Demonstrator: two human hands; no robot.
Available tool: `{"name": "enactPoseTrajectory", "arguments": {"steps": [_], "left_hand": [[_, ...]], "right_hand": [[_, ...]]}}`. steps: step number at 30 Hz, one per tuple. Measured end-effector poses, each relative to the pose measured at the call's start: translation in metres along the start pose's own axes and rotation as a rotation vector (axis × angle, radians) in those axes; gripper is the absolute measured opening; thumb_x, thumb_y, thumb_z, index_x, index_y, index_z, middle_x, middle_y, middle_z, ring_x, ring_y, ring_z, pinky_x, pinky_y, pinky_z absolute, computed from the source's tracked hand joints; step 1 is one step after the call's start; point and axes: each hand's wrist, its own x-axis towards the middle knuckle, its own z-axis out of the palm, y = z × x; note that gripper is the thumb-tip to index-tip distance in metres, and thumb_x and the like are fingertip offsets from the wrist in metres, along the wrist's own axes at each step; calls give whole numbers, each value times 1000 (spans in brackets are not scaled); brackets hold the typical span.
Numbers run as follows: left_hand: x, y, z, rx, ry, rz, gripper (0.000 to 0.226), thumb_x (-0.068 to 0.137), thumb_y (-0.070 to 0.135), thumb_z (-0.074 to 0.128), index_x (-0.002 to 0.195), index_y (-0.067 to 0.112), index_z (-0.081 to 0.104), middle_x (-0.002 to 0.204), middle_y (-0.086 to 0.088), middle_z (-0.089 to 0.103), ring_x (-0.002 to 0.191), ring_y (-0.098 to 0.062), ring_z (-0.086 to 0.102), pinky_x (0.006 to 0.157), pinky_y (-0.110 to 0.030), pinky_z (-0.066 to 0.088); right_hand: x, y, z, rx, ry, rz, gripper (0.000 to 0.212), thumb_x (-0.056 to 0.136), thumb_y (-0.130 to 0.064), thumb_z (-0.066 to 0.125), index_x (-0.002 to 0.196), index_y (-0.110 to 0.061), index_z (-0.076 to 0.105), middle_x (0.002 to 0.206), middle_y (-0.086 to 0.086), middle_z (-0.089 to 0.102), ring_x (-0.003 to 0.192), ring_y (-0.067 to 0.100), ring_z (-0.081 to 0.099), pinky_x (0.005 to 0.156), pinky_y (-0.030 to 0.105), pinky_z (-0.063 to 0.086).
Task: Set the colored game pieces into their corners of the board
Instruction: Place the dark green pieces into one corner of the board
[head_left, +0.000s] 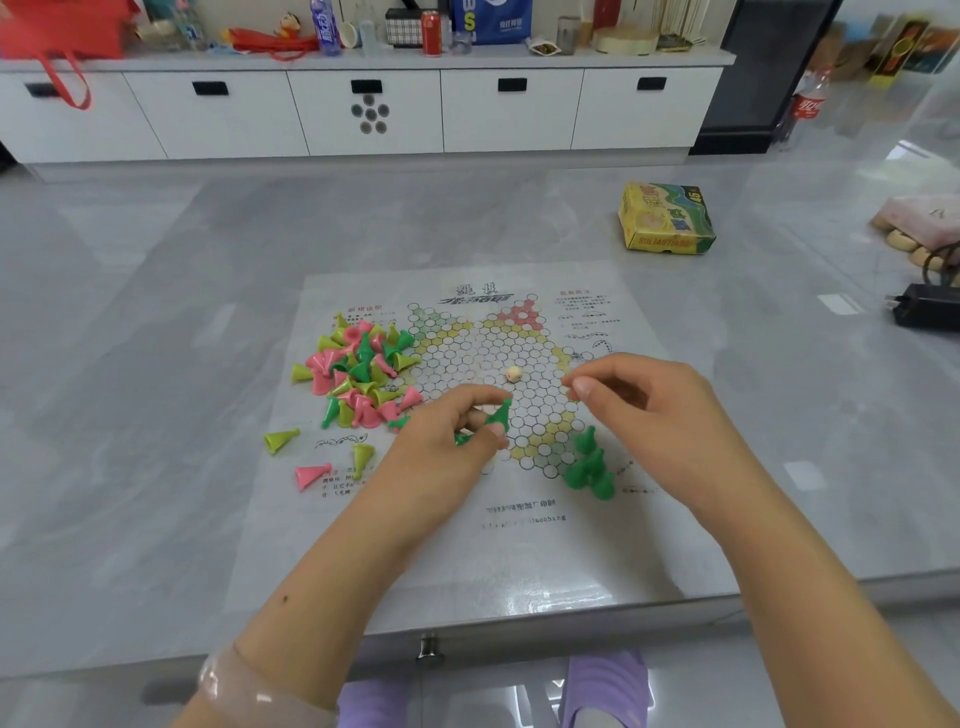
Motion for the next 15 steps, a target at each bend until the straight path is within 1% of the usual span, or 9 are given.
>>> {"name": "enactPoseTrajectory", "arguments": {"steps": [2,5,9,13,15], "left_hand": [[0,0,1,-6,-18,14,24,92,18,50,96,42,50,79,13,60,78,-4,55,73,-19,41],[0,1,2,-5,-33,22,23,91,18,51,100,39,49,72,17,63,73,2,54,74,-21,39],[0,1,2,9,-47,24,24,91,18,51,109,33,50,75,16,64,73,5,55,73,-21,37],[-1,0,2,26,-68,45,23,91,17,52,109,32,51,72,17,63,68,14,54,71,-18,37],[-1,-1,2,40,-69,57,22,91,17,52,108,31,51,74,15,63,69,14,54,71,-17,36]], "right_hand": [[-1,-5,6,-2,-61,-48,11,85,-23,60,87,-27,70,84,-18,67,81,-3,59,73,8,46],[-2,-9,12,-8,-118,-104,11,84,-22,62,84,-29,70,80,-18,66,82,-2,59,73,8,45],[-2,-10,14,-17,-137,-119,10,83,-19,63,83,-24,72,78,-13,68,79,1,60,73,12,47],[-2,-10,15,-4,-153,-116,12,83,-16,63,79,-25,71,76,-11,69,76,2,61,71,12,48],[-2,-11,16,-2,-163,-114,12,83,-15,63,78,-23,71,73,-12,68,75,2,62,70,12,48]]}}
